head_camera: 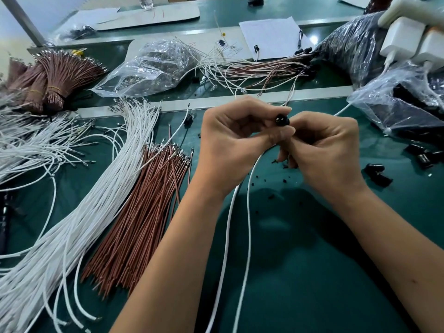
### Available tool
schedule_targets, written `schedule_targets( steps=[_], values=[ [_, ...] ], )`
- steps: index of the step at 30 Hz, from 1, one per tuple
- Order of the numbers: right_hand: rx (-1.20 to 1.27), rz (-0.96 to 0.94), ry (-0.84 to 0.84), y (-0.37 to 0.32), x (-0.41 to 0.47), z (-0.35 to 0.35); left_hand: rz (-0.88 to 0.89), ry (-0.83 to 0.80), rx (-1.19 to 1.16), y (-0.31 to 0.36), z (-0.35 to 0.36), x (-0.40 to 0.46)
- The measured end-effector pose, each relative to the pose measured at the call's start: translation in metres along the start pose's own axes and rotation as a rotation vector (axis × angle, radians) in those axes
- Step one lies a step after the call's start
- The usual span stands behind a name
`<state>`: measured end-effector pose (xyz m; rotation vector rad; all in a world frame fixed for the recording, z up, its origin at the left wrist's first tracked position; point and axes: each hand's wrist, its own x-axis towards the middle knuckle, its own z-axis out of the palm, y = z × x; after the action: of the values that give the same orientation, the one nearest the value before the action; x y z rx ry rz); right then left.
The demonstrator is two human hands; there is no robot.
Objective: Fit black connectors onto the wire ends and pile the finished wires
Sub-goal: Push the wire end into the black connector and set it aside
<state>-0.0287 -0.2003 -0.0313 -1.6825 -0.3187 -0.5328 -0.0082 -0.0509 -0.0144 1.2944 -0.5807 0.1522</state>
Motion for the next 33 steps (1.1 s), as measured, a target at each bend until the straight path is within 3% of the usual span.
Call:
schedule_targets(
  steps=[33],
  values=[
    [-0.106, -0.019, -0.072, 0.012, 0.004, -0.004, 0.042, -0.030, 0.152, 0.009, -0.006, 0.002]
  ],
)
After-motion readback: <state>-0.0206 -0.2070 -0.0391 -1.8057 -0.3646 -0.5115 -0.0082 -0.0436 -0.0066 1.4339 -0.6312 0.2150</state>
